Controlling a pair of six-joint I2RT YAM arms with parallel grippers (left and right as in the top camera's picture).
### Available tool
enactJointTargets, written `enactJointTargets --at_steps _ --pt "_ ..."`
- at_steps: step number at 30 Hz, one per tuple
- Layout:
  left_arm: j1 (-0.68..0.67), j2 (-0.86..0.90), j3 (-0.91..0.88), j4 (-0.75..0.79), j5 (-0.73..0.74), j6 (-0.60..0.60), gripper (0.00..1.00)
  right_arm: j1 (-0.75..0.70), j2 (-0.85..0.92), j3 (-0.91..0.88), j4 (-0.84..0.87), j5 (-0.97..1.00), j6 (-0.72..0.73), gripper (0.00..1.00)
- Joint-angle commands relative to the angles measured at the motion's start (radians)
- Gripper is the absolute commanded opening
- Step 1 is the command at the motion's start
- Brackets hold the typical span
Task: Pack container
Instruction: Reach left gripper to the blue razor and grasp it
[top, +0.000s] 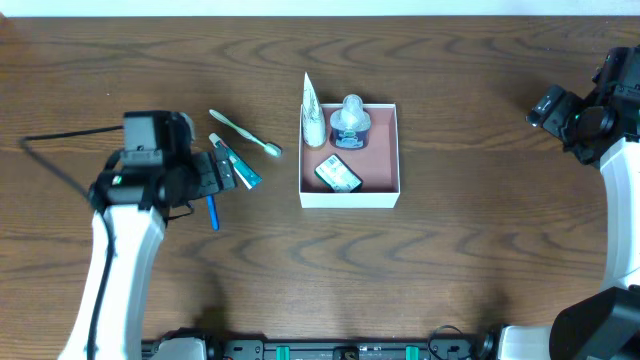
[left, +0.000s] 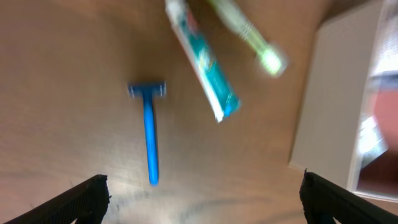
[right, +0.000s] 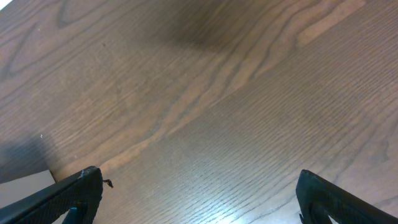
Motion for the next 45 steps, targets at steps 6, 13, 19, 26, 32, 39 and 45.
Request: enactJointTargets --at_steps 6,13,19,26,32,39,45 --pt "0.005 0.161 0.007 -0.039 0.011 0.016 0.99 -0.003 0.007 0.003 -0.001 0.011 0.005 0.99" --pt "0.026 0.221 -0.033 0.031 -0.037 -0.008 0.98 -0.003 0.007 0.003 -0.001 0.011 0.005 0.99" --pt "0.057 0.261 -0.088 0.137 -0.037 -0.018 0.99 -0.003 0.007 0.003 -0.001 0.011 0.005 0.99" --pt "0.058 0.307 -0.107 0.216 -0.037 -0.018 0.86 -0.003 0.007 0.003 -0.001 0.011 0.005 0.99" --pt "0.058 0.380 -0.107 0.245 -0.038 -0.017 0.80 -0.003 0.007 0.003 -0.001 0.011 0.005 0.99" --pt "0.058 0.474 -0.107 0.278 -0.038 -0.018 0.73 -0.003 0.007 0.003 -0.001 0.011 0.005 0.99" --pt "0.058 0.492 -0.107 0.278 -0.064 -0.018 0.39 -0.003 0.007 0.003 -0.001 0.011 0.005 0.99"
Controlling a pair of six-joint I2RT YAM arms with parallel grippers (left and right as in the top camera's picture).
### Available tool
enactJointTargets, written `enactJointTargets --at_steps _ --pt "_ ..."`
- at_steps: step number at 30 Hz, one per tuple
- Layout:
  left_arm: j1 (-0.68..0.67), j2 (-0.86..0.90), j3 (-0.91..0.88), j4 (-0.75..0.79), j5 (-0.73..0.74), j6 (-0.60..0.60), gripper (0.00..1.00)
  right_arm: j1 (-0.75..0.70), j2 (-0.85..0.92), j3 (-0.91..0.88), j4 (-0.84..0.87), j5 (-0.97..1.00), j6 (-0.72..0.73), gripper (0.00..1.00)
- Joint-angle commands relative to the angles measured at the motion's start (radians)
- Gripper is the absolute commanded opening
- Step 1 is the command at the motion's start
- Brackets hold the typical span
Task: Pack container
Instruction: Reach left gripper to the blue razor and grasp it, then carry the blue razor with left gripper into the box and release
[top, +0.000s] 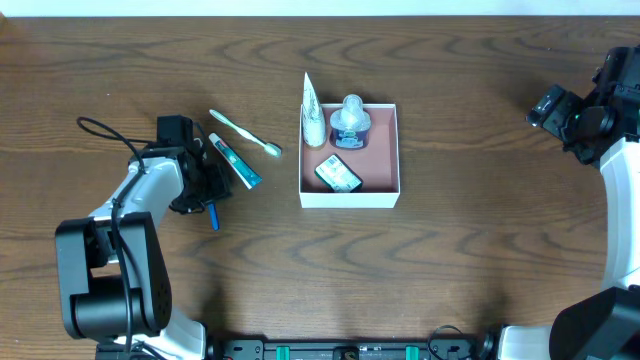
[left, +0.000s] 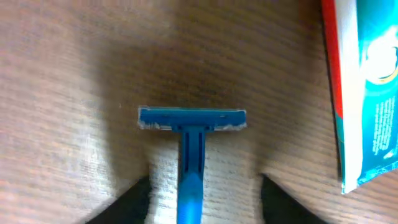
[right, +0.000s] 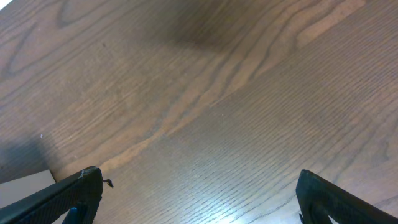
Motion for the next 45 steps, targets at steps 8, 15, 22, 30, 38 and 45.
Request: enactJointTargets --at_steps 8,15,22,30,38,45 --pt "0.002 0.048 -0.018 -0.039 -0.037 -0.002 0.11 -0.003 0.006 0.003 -0.001 0.010 0.005 0.99" --pt "0.002 0.040 0.006 -0.095 -0.036 -0.002 0.06 -0.003 0.006 0.003 -0.001 0.010 0.005 0.99" --pt "-0.059 -0.113 0.132 -0.237 -0.028 0.092 0.06 -0.003 0.006 0.003 -0.001 0.010 0.005 0.99" --pt "-0.320 -0.400 0.246 -0.292 -0.030 0.332 0.06 -0.003 0.006 0.003 -0.001 0.010 0.005 0.99" --pt "-0.593 -0.487 0.244 -0.207 -0.030 0.591 0.06 -0.003 0.006 0.003 -0.001 0.010 0.005 0.99" --pt "-0.698 -0.385 0.240 -0.063 -0.037 0.862 0.06 -0.003 0.006 0.003 -0.001 0.010 0.005 0.99"
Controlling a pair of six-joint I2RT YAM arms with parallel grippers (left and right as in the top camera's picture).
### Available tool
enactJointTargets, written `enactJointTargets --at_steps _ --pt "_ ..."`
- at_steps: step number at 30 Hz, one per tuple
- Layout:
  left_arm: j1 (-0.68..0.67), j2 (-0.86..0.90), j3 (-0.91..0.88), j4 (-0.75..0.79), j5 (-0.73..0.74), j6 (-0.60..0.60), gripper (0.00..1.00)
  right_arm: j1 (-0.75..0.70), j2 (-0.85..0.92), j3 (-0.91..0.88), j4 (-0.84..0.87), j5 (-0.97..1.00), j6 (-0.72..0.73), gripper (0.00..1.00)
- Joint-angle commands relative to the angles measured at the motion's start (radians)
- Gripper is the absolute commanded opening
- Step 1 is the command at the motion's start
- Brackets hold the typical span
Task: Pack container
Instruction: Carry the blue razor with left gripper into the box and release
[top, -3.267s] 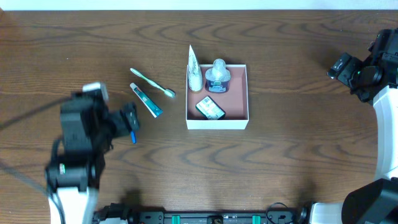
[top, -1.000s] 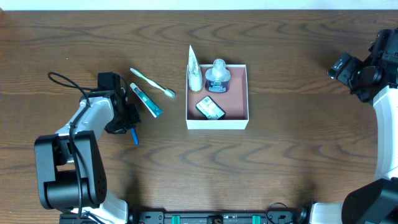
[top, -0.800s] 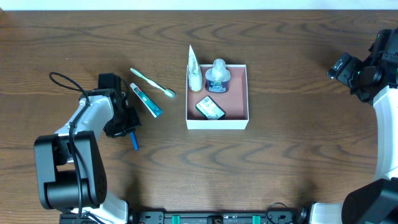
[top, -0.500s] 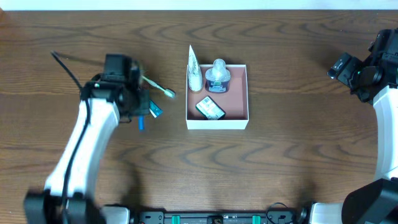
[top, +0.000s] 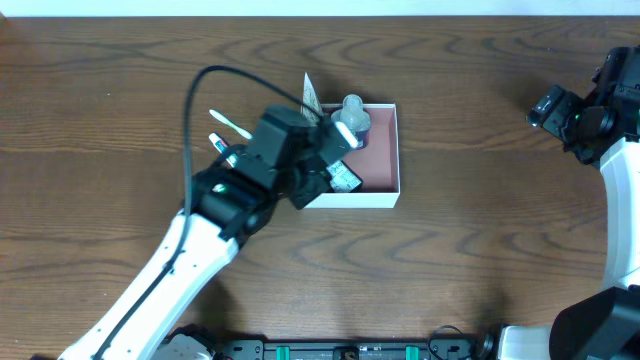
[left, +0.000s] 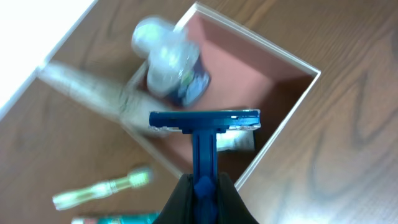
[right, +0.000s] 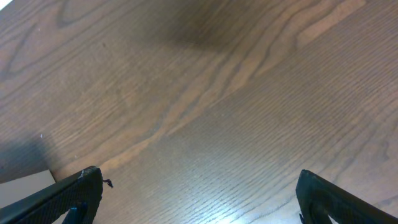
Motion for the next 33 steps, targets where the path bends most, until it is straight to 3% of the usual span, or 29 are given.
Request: enactJointTargets --at_steps 1,6,10,17,18,19,21,26,33 --pt "-0.034 0.071 -0.005 0.051 -0.013 0.220 0.06 -0.003 0.006 0.003 -0.001 0.011 0.005 0.99" --pt "-0.069 0.194 -0.005 0.126 -0.047 0.369 0.06 -0.002 0.006 0.003 0.000 0.011 0.005 0.99" --pt "-0.106 0.279 -0.004 0.166 -0.146 0.398 0.06 -0.002 0.006 0.003 -0.001 0.011 0.005 0.99" --pt "-0.148 0.351 -0.005 0.163 -0.179 0.459 0.07 -0.003 0.006 0.003 -0.001 0.011 0.005 0.99" --pt "-0.150 0.354 -0.005 0.163 -0.178 0.459 0.22 -0.003 0.006 0.003 -0.001 0.011 0.005 0.99" --pt "-0.150 0.354 -0.005 0.163 -0.178 0.459 0.45 -0.003 0.006 0.003 -0.001 0.011 0.005 0.99" --pt "-0.150 0.353 -0.004 0.167 -0.178 0.459 0.57 -0.003 0.006 0.003 -0.001 0.011 0.005 0.99" --pt "-0.150 0.338 -0.004 0.201 -0.208 0.447 0.61 -0.003 0.006 0.003 -0.001 0.011 0.005 0.99" --pt "-0.150 0.202 -0.002 0.310 -0.274 0.237 0.61 -0.003 0.006 0.003 -0.001 0.011 0.005 0.99"
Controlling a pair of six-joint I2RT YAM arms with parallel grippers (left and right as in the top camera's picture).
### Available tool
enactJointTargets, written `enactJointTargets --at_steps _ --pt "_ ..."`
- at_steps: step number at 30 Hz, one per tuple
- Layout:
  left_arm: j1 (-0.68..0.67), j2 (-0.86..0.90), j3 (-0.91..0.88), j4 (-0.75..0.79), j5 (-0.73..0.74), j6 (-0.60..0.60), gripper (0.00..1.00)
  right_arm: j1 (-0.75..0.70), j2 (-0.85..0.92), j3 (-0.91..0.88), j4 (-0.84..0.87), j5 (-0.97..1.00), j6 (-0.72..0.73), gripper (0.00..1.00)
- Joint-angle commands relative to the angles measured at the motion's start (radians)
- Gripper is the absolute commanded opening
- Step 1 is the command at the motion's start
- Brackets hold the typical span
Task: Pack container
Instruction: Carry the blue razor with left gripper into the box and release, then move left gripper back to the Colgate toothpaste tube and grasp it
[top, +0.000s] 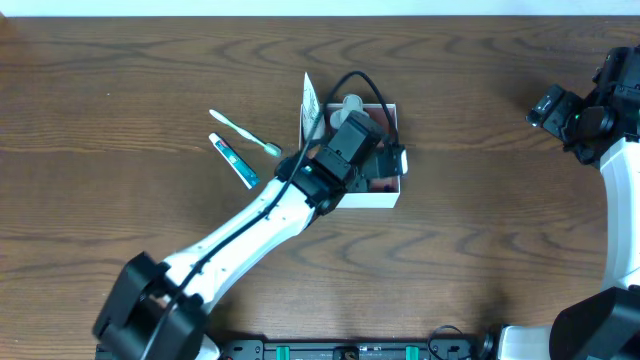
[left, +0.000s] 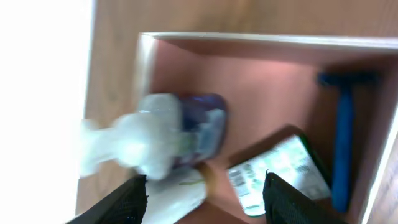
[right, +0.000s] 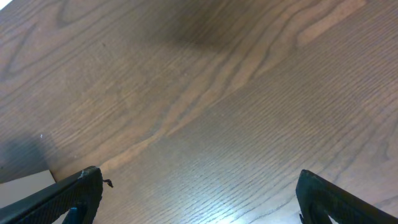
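Observation:
The white box (top: 350, 201) with a pink floor (left: 261, 81) holds a pump bottle (left: 180, 134), a flat packet (left: 273, 174), a white tube (left: 177, 198) and the blue razor (left: 343, 143), which lies along one inner wall. My left gripper (left: 205, 202) hangs open over the box with nothing between its fingers; overhead it is seen at the box's right side (top: 388, 160). A toothbrush (top: 243, 133) and a toothpaste tube (top: 234, 161) lie on the table left of the box. My right gripper (right: 199, 199) stands open over bare wood at the far right.
The left arm (top: 260, 215) stretches diagonally from the front left across to the box and hides part of it. The tall white tube (top: 310, 100) pokes up past the box's back left corner. The right arm (top: 585, 115) sits at the right edge.
My left gripper held the blue razor above the box; now it is open and the razor lies inside the box by a wall. The gripper has shifted further right over the box. The right arm has not moved.
My left gripper stood open above the razor, toothpaste and toothbrush left of the box. Then its open fingers straddled the razor's handle on the table. Then it held the razor over the box. Now the razor rests in the box, released.

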Motion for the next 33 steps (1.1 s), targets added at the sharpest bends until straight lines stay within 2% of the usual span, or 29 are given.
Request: enactJointTargets --at_steps 1,5,7,10,12,14,17,19,24,28,33 --pt "-0.001 -0.146 -0.002 0.015 -0.037 -0.193 0.61 -0.003 0.006 0.003 -0.001 0.011 0.005 0.99" --pt "0.000 -0.318 -0.002 -0.037 -0.038 -0.490 0.60 -0.003 0.006 0.003 -0.001 0.011 0.005 0.99" --pt "0.003 -0.409 -0.002 -0.078 -0.043 -0.570 0.60 -0.003 0.006 0.003 -0.001 0.011 0.005 0.99" --pt "0.039 -0.504 -0.002 -0.101 -0.193 -0.714 0.60 -0.003 0.006 0.003 -0.001 0.011 0.005 0.99" --pt "0.096 -0.539 -0.002 -0.110 -0.294 -0.788 0.61 -0.003 0.006 0.003 -0.001 0.011 0.005 0.99" --pt "0.162 -0.541 -0.002 -0.110 -0.300 -0.802 0.63 -0.003 0.006 0.003 -0.001 0.011 0.005 0.99" --pt "0.296 -0.497 -0.002 -0.126 -0.298 -0.900 0.68 -0.003 0.006 0.003 -0.001 0.011 0.005 0.99" --pt "0.393 -0.445 -0.002 -0.157 -0.264 -0.990 0.68 -0.003 0.006 0.003 -0.001 0.011 0.005 0.99" --pt "0.587 -0.286 -0.002 -0.238 -0.059 -1.207 0.68 -0.003 0.006 0.003 -0.001 0.011 0.005 0.99" --pt "0.663 -0.163 -0.002 -0.257 0.109 -1.217 0.68 -0.003 0.006 0.003 -0.001 0.011 0.005 0.99" --pt "0.681 -0.016 -0.002 -0.266 0.205 -1.225 0.69 -0.003 0.006 0.003 -0.001 0.011 0.005 0.99"
